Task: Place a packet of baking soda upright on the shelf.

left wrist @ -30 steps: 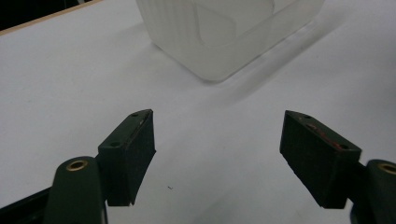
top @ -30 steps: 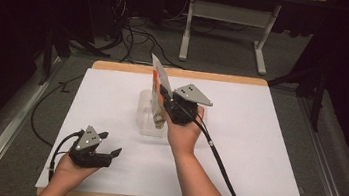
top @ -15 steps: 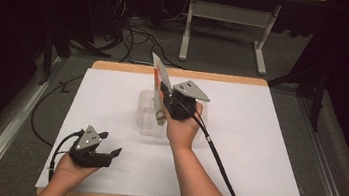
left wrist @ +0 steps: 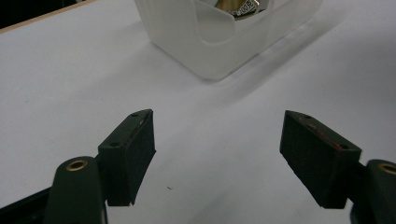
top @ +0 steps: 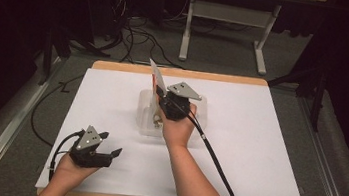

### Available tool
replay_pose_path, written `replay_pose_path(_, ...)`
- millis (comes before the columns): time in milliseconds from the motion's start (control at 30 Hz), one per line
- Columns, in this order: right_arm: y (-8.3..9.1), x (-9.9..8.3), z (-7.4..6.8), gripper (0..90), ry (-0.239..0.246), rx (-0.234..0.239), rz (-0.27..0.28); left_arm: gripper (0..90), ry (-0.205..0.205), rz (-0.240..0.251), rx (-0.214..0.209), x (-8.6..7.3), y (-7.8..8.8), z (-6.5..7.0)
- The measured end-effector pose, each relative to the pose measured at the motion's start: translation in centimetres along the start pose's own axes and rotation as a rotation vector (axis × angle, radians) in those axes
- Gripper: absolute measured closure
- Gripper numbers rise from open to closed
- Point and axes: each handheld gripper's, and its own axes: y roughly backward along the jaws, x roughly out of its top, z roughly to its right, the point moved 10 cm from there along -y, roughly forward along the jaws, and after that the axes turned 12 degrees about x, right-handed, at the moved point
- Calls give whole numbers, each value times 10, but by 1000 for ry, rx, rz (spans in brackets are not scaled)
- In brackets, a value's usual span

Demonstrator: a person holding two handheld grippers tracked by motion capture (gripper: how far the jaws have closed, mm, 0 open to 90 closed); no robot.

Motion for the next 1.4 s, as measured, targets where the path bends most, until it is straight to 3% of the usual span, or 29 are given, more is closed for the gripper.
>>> replay_pose_path(433,-1,-21,-4,900,-49,44,-2,268,-8,-4,1,0,0,1)
replay_pose_path(1100,16,-51,-9,900,-50,48,-21,268,-26,-12,-4,-1,-1,5)
replay_pose_path(1400,17,-54,-11,900,-45,46,-25,268,-29,-15,-6,-1,-1,5)
